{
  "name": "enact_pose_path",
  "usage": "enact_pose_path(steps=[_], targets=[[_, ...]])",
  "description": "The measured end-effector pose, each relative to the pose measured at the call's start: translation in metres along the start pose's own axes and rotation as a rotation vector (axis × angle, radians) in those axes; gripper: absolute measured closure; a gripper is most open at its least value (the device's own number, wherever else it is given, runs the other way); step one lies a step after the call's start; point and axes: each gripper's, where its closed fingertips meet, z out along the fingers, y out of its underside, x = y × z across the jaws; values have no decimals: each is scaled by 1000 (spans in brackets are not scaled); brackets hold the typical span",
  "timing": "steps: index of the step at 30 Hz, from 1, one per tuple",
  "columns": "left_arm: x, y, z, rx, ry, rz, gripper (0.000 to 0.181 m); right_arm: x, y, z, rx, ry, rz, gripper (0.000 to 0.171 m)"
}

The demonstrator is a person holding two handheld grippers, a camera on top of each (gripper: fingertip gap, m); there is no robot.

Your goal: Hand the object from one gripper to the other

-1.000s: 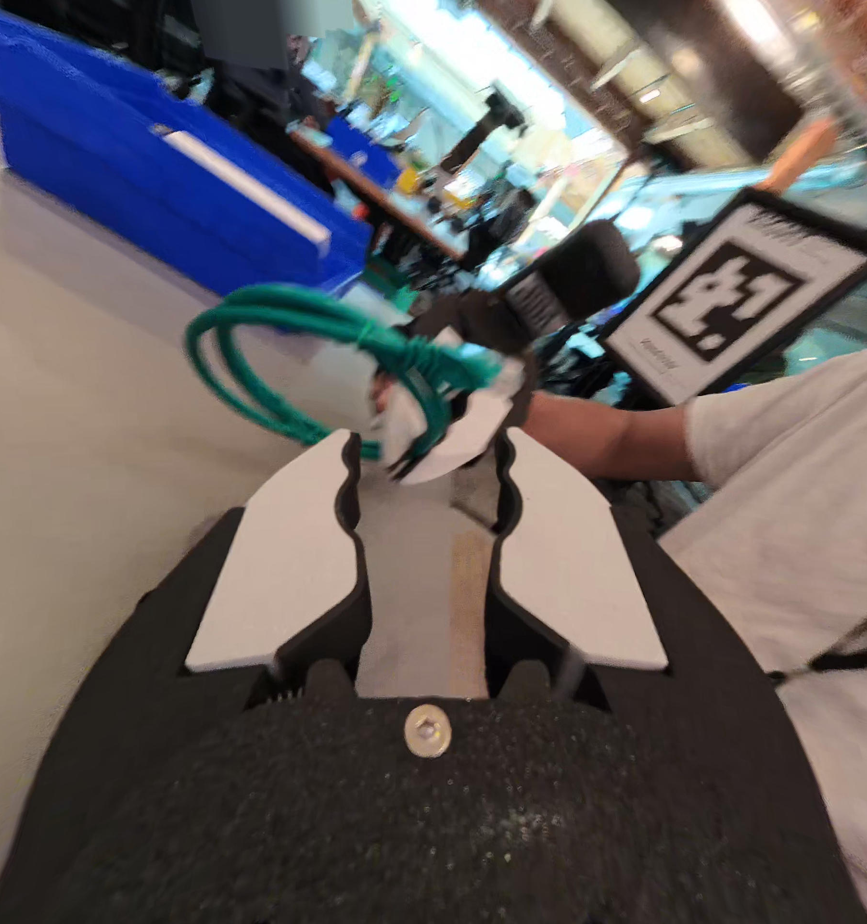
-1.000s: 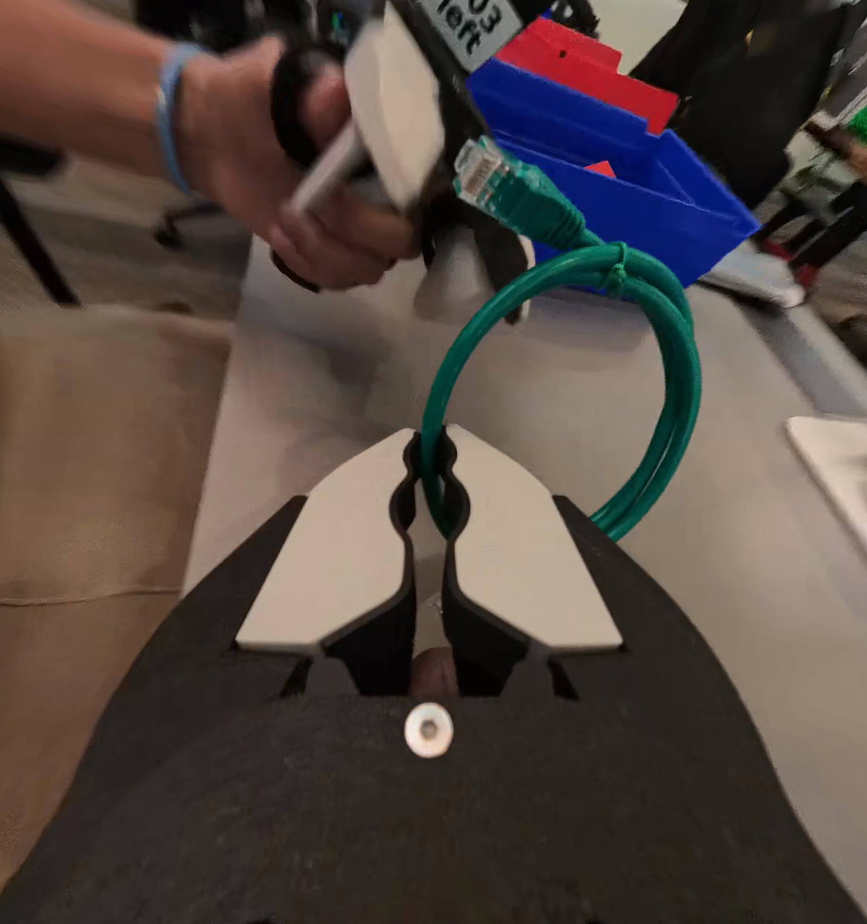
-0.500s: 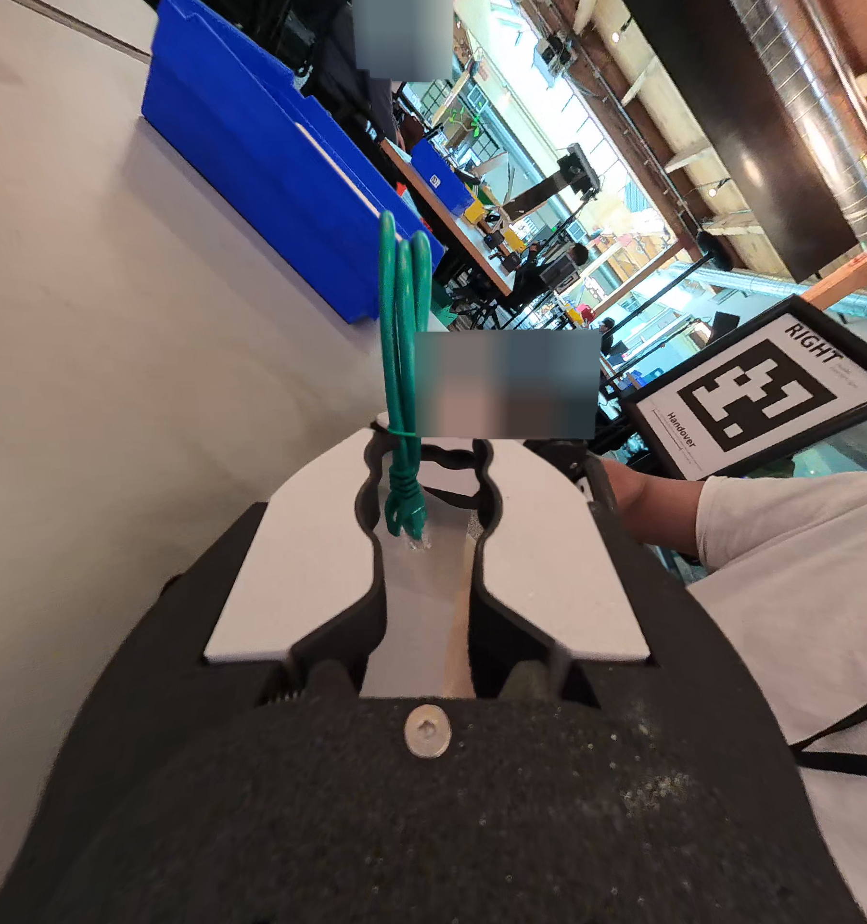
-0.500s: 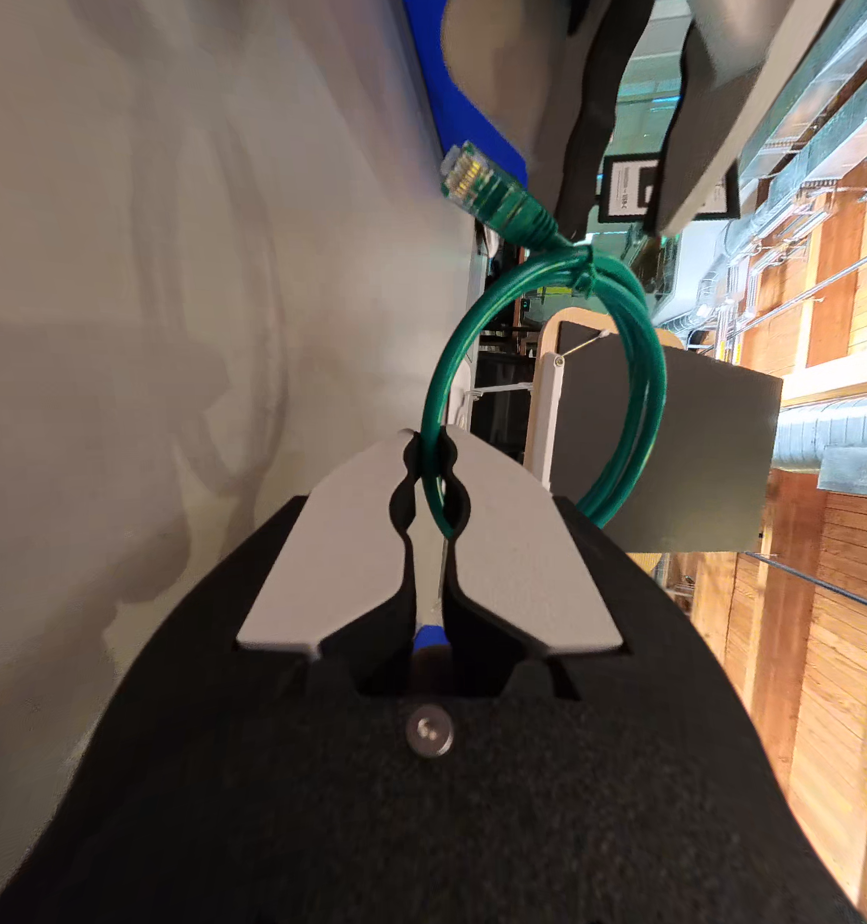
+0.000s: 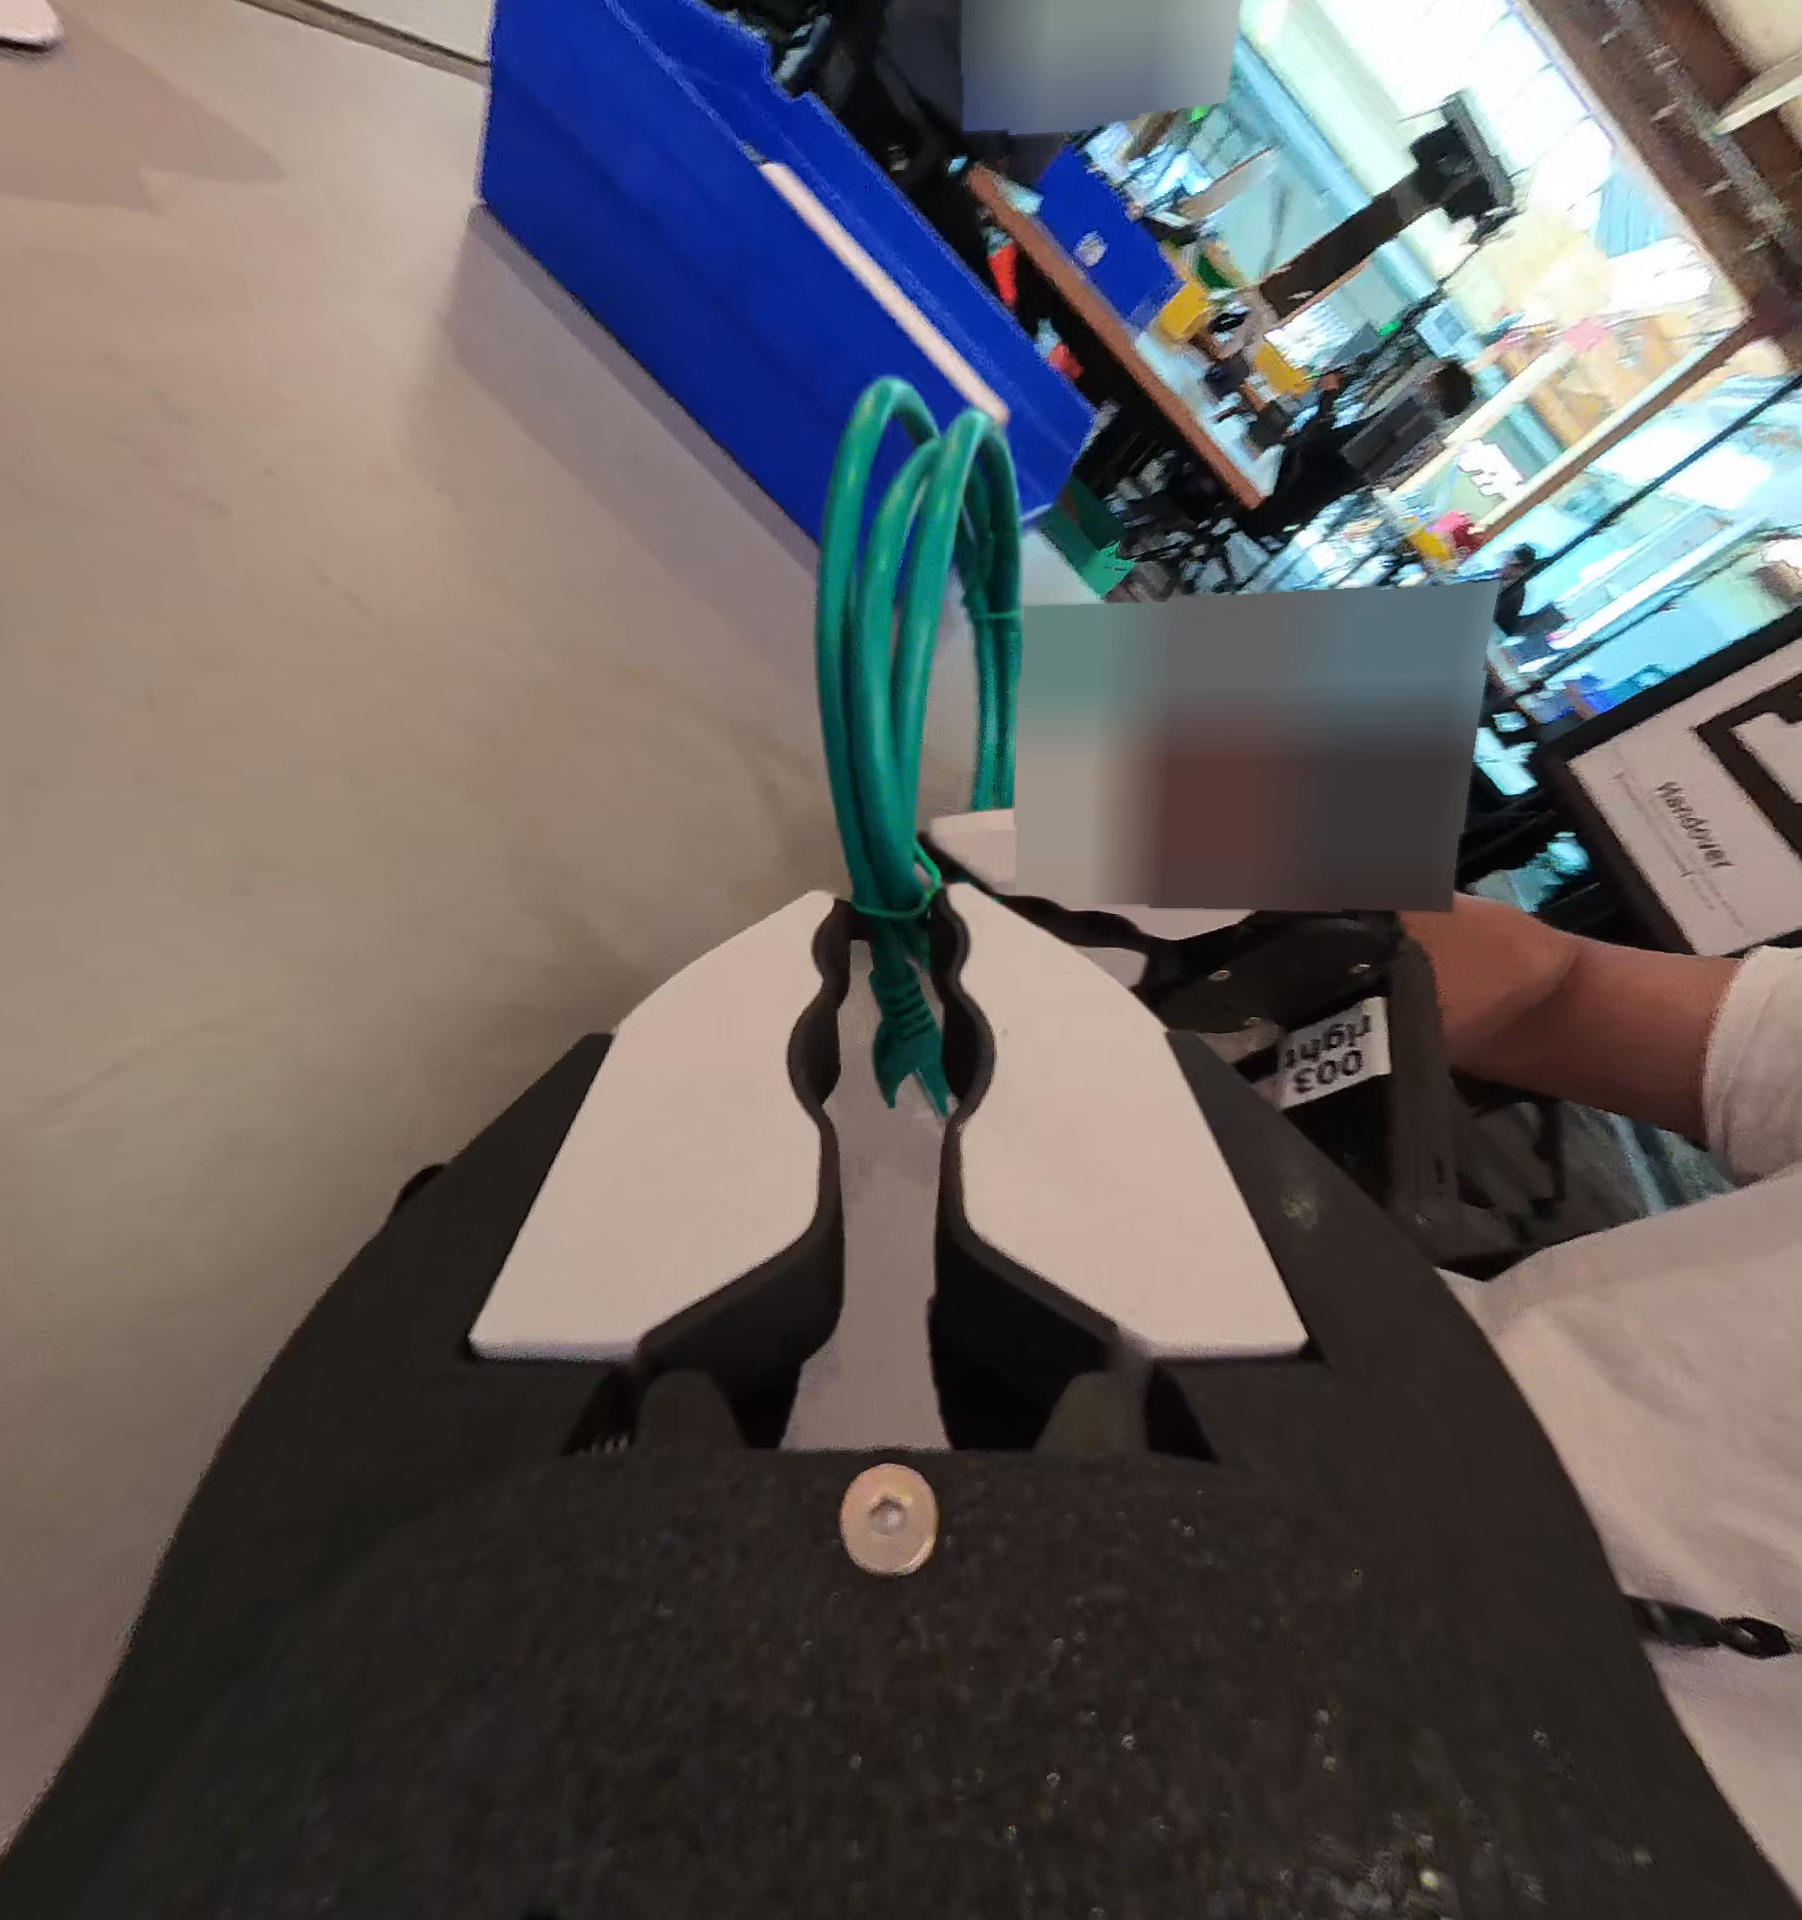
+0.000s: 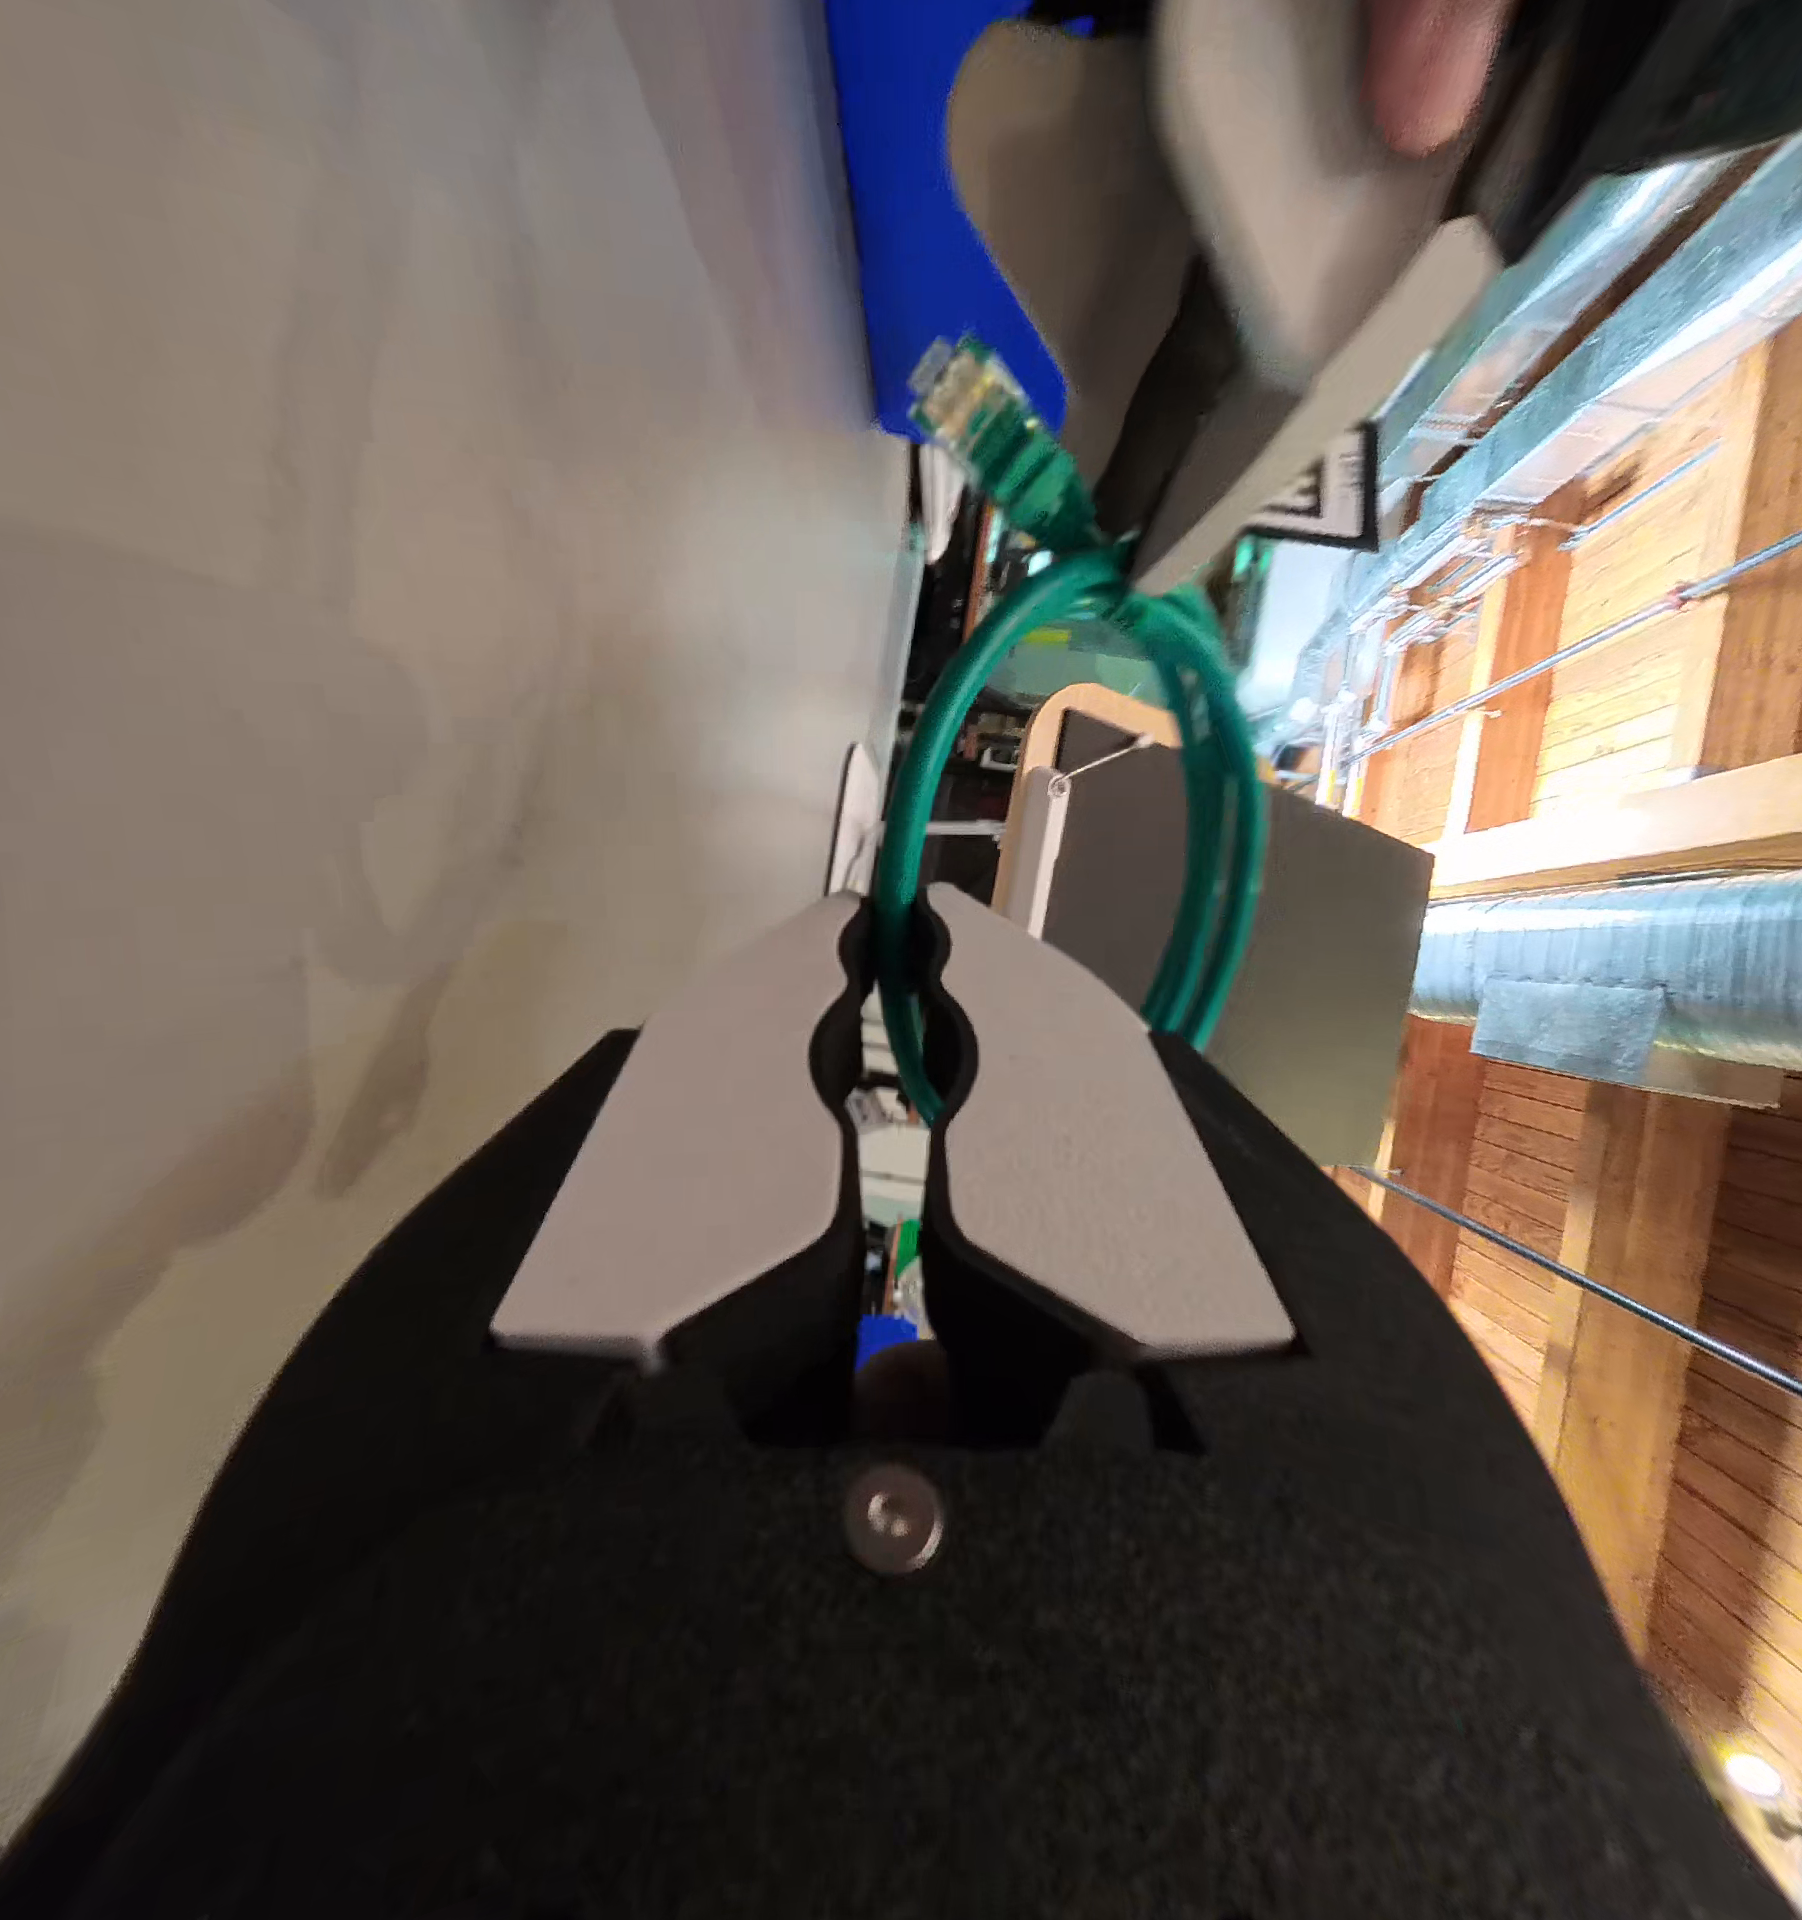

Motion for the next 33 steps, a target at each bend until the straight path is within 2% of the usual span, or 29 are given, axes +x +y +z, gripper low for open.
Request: enact_pose_path(steps=[3, 6, 7, 9, 12, 14, 17, 21, 24, 27, 33], targets=[[-1, -6, -4, 26, -14, -16, 169, 8, -8, -5, 97, 53, 147, 162], [-10, -20, -15, 145, 1, -140, 170, 18, -6, -5, 110, 6, 358, 126], [-14, -24, -21, 199, 19, -209, 170, 24, -6, -7, 116, 19, 402, 120], [-24, -30, -30, 308, 60, -361, 170, 31, -17, -10, 139, 44, 422, 117], [-34, -27, -34, 405, 124, -553, 171, 25, -51, -13, 153, 56, 336, 113], [-37, -25, -34, 430, 115, -585, 171, 26, -74, -14, 139, 85, 267, 117], [-25, -28, -30, 426, 166, -595, 171, 22, -91, -3, 98, 39, 323, 119], [-16, -31, -30, 411, 170, -554, 171, 27, -83, 2, 97, 79, 318, 119], [-16, -38, -39, 422, 144, -502, 171, 36, -68, -14, 159, 83, 438, 118], [-15, -45, -47, 430, 122, -459, 172, 52, -36, -26, 189, 109, 517, 118], [-6, -55, -54, 447, 163, -434, 181, 16, 0, -6, 116, 87, 276, 99]])
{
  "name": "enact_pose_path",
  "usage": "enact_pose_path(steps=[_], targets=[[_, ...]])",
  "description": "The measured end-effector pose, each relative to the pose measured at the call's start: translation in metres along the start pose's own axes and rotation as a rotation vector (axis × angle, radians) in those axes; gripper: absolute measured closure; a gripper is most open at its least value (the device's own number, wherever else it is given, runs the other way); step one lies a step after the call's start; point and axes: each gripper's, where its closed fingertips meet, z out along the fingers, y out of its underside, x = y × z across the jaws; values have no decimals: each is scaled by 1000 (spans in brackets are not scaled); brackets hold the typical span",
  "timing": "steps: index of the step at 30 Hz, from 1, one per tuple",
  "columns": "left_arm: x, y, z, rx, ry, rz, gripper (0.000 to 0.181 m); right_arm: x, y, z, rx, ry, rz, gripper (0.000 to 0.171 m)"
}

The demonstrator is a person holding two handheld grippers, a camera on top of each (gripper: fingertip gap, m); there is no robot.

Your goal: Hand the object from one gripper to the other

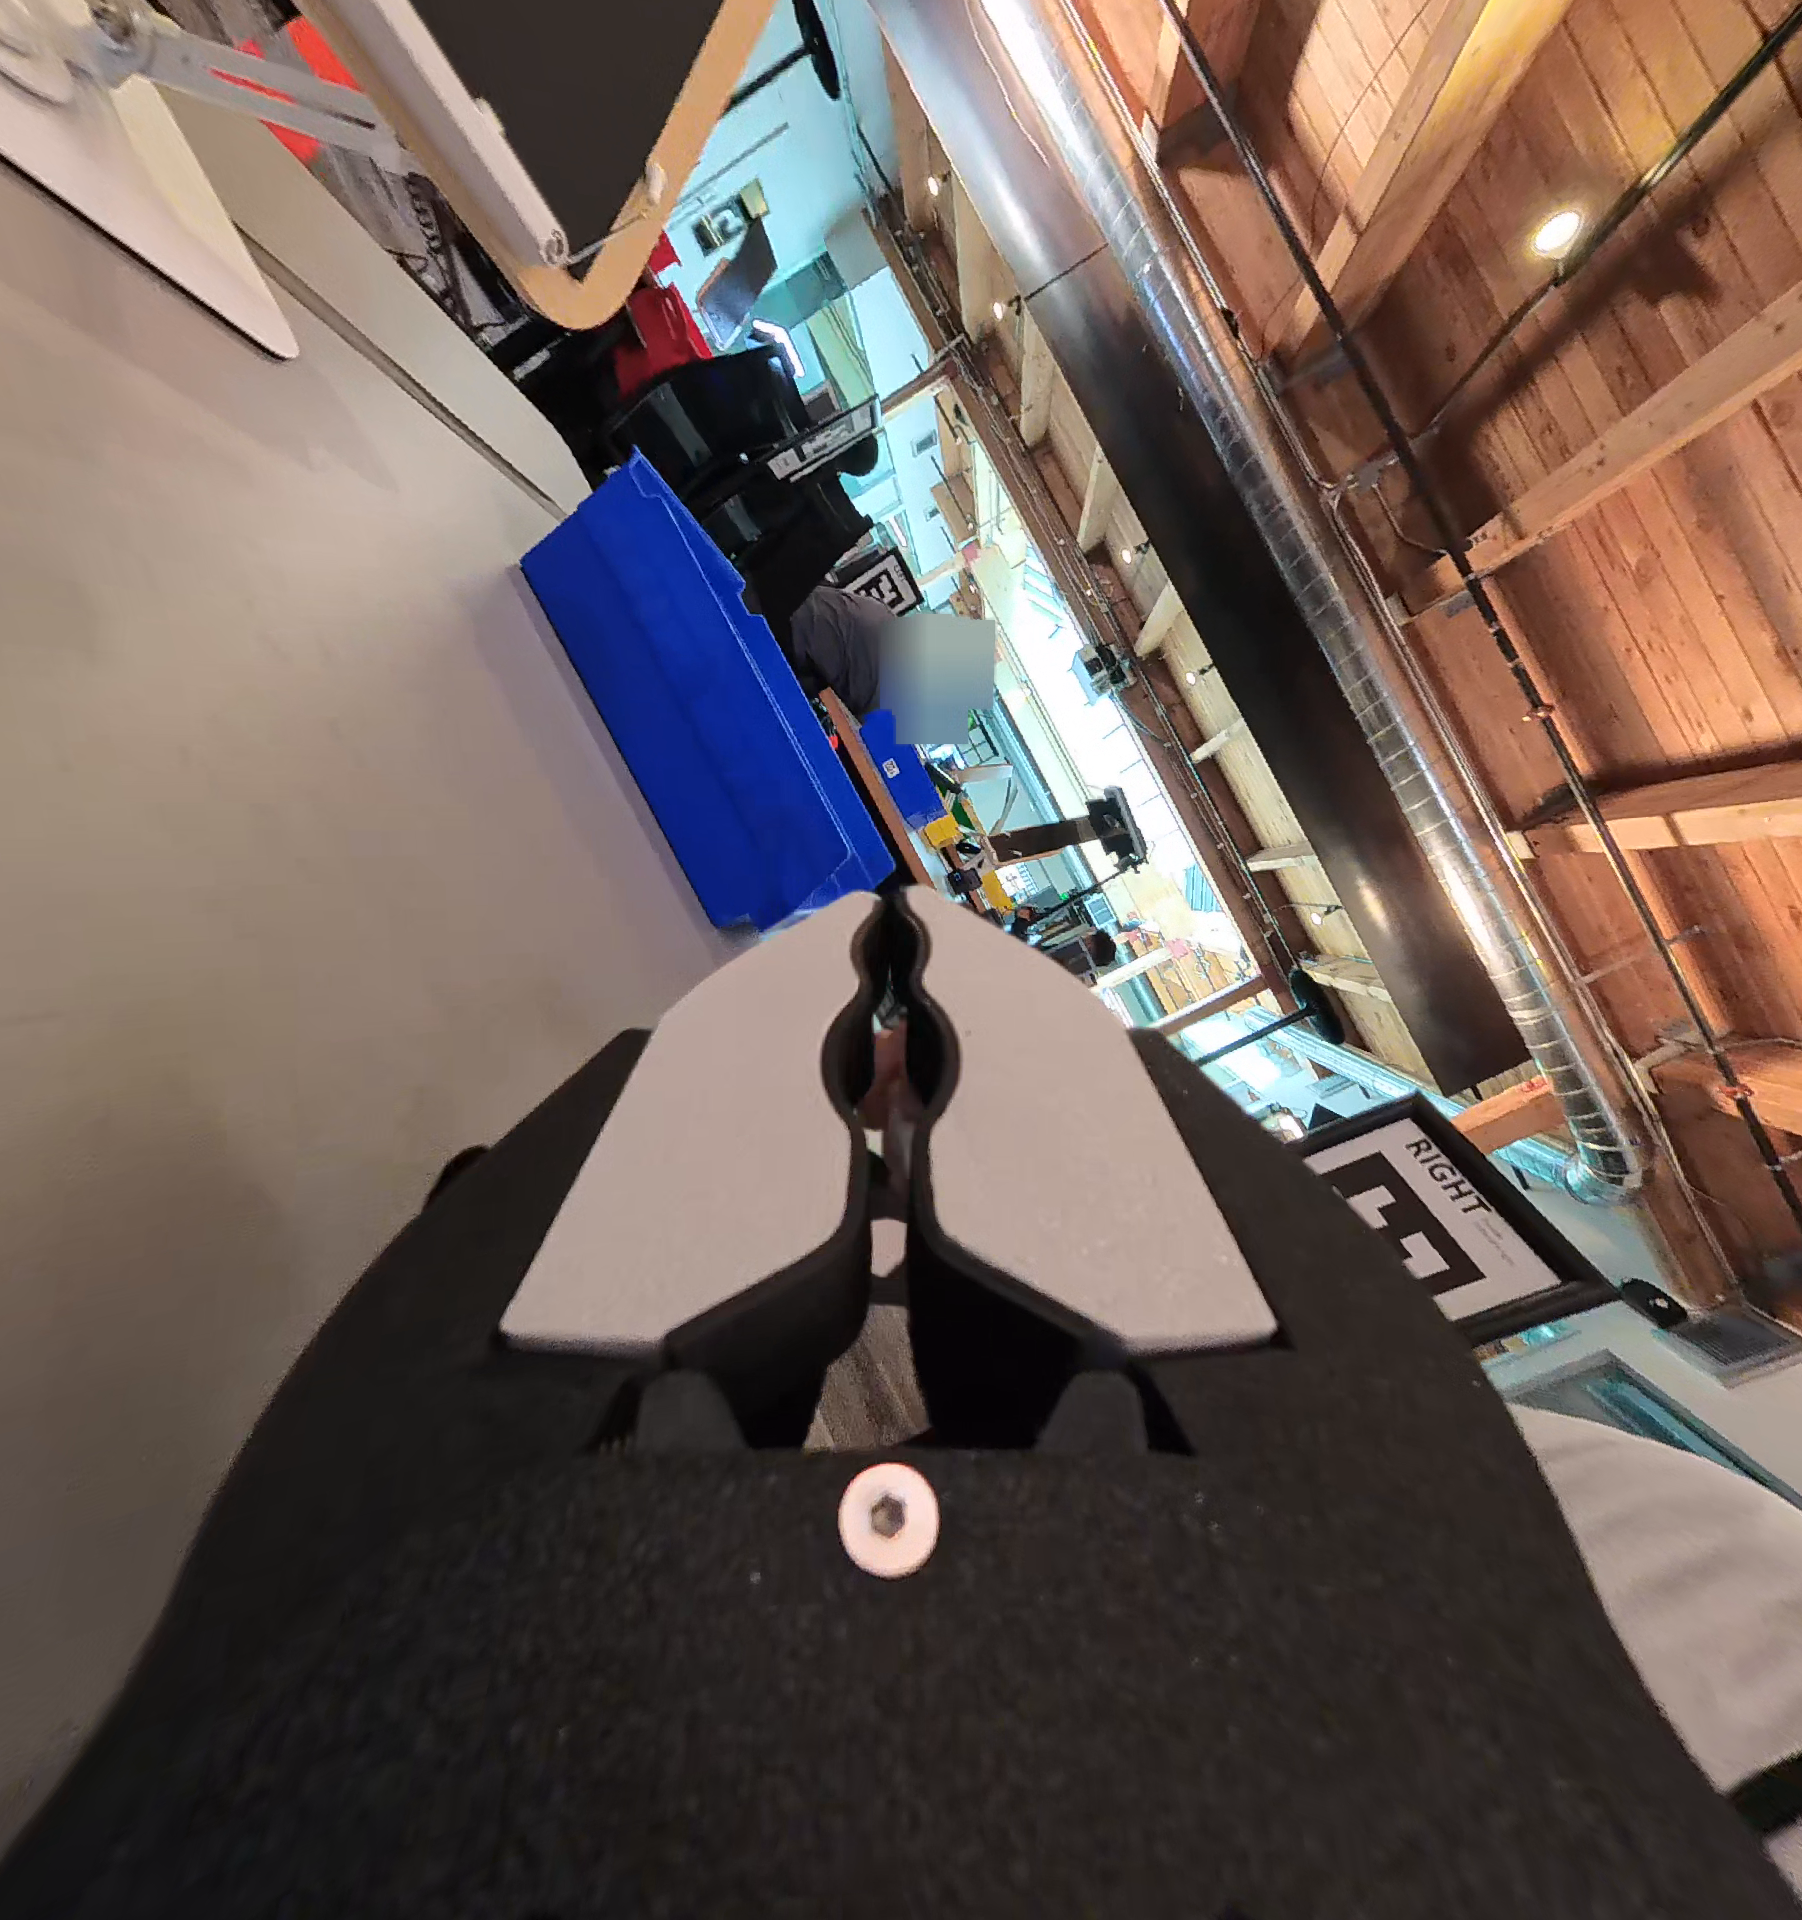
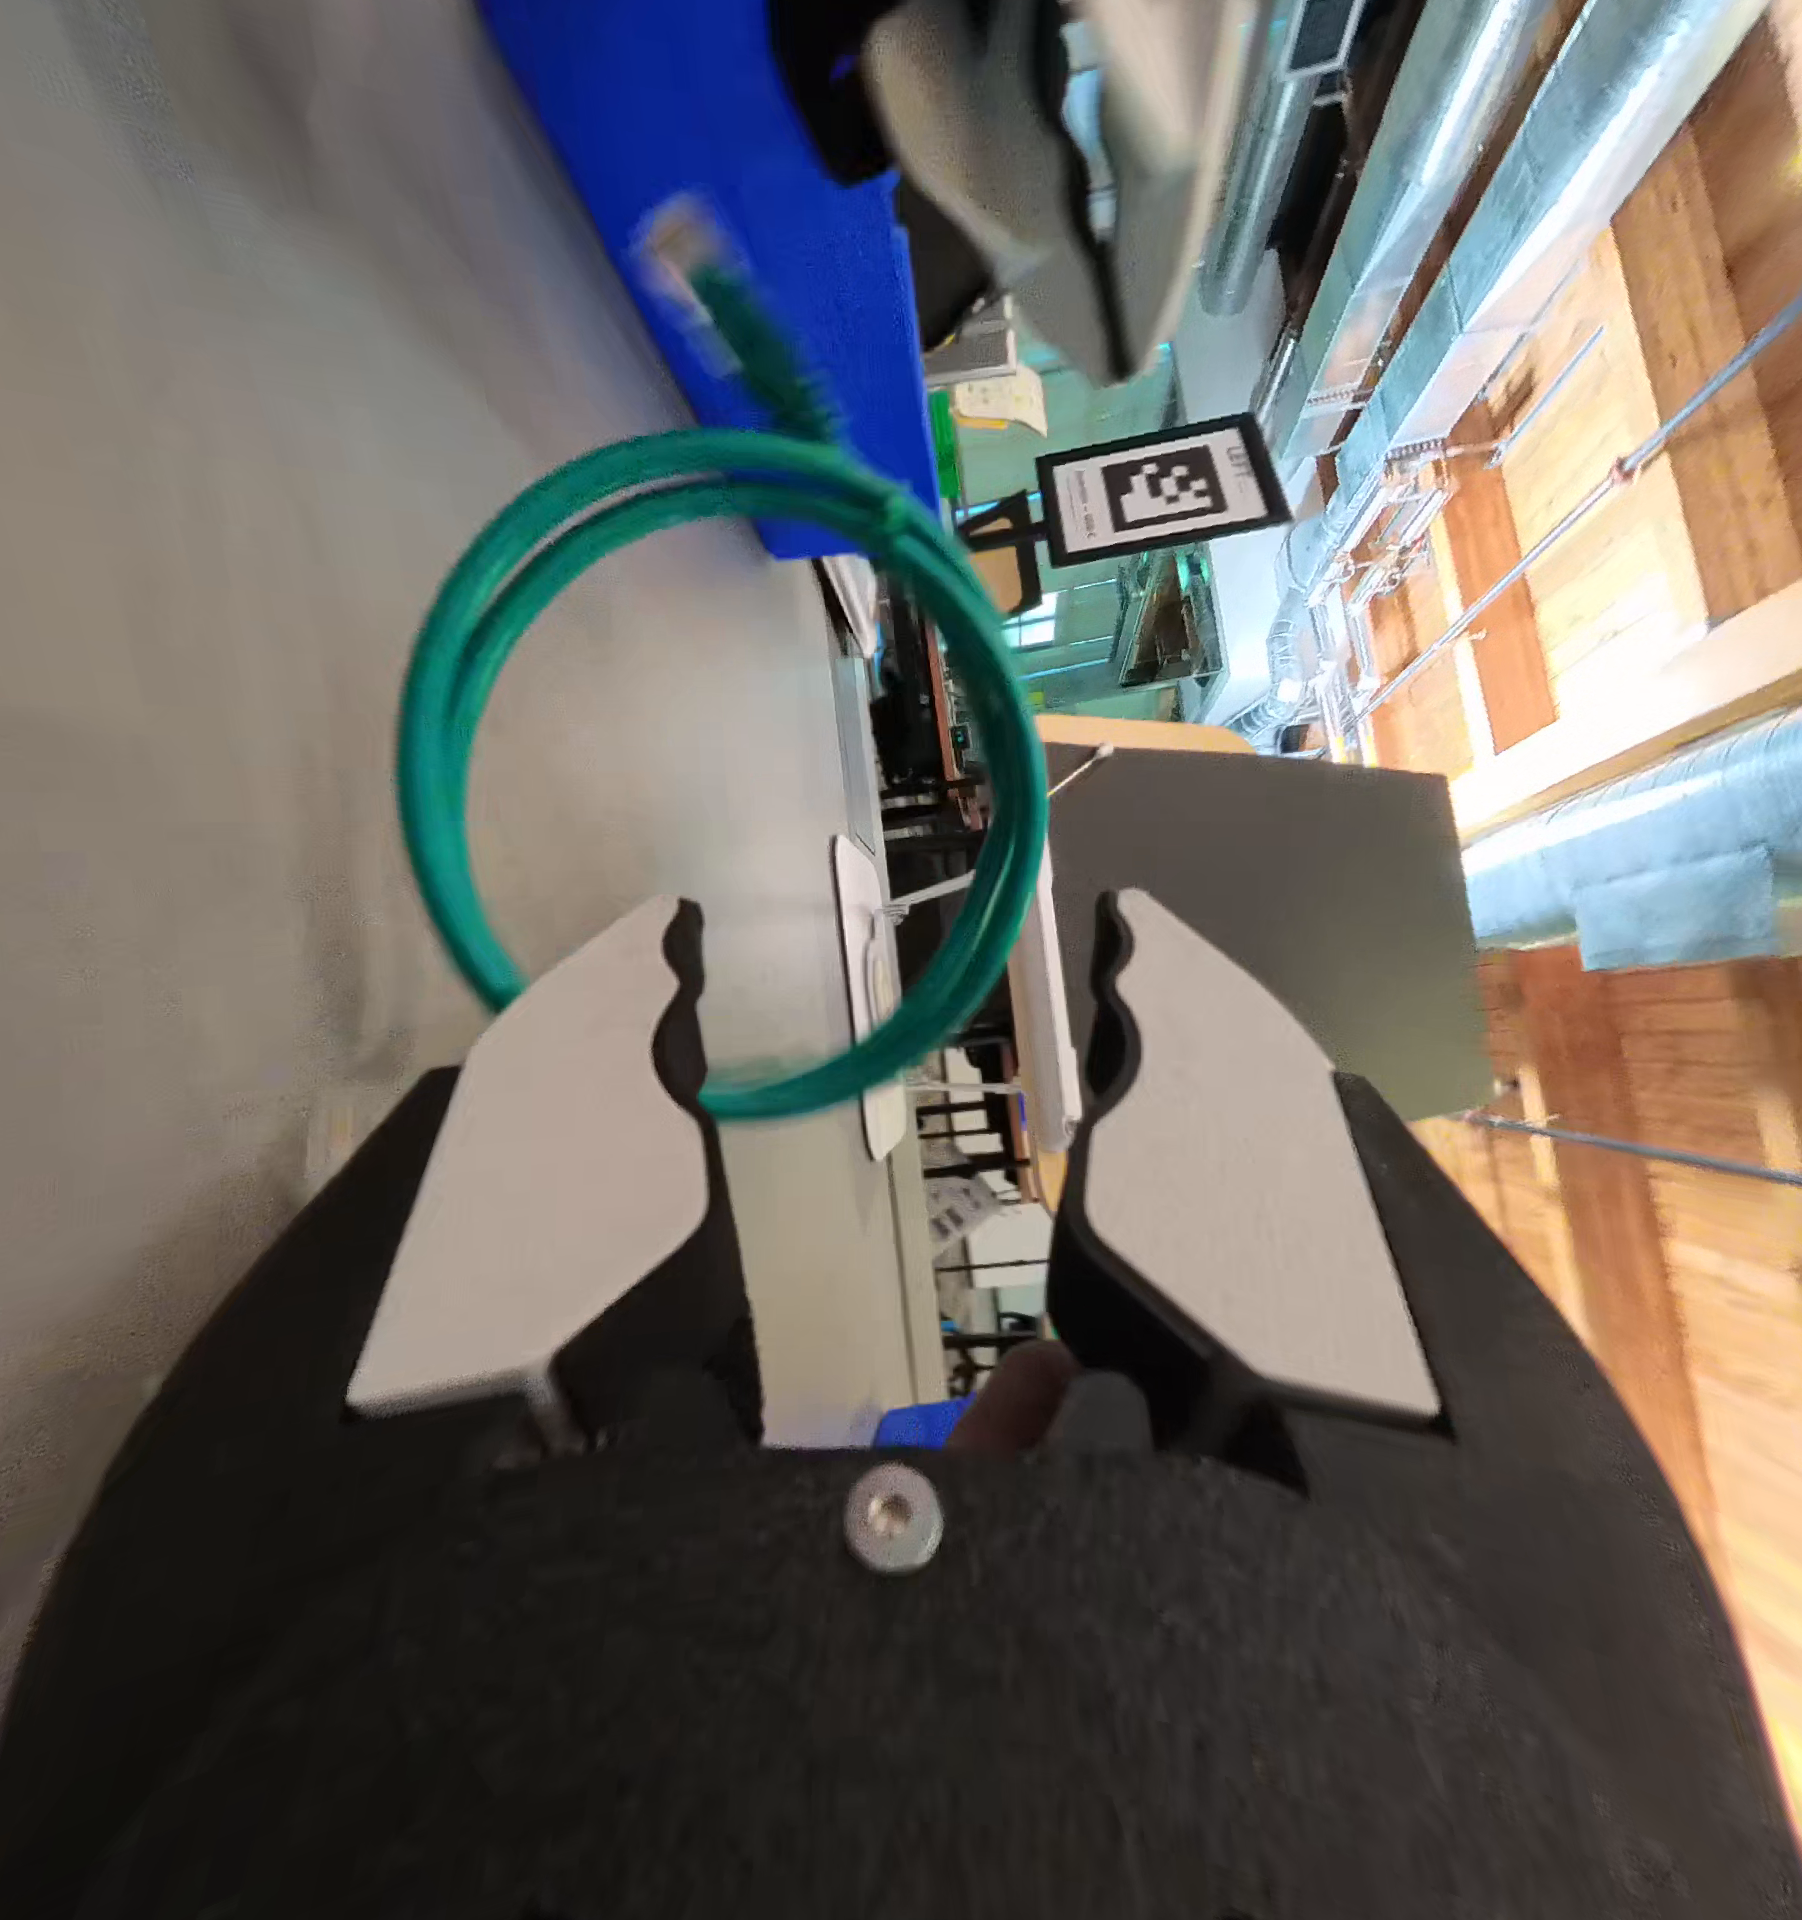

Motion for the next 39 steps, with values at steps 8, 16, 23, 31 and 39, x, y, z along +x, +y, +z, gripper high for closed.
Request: enact_pose_path(steps=[8, 16, 23, 31, 39], targets=[[-2, 21, 9, -112, -23, 53, 181, -15, 20, 9, -42, -195, 271, 128], [-24, 67, -2, -281, -221, 339, 169, -41, 37, 28, -253, -846, 1020, 126], [-40, 93, -18, -350, -400, 584, 158, -76, 56, 55, -421, -876, 674, 152], [-42, 95, -18, -384, -442, 686, 156, -40, 73, 55, -453, -682, 707, 165], [-43, 99, -19, -400, -437, 660, 156, 171, 214, -15, -739, -112, 713, 165]])
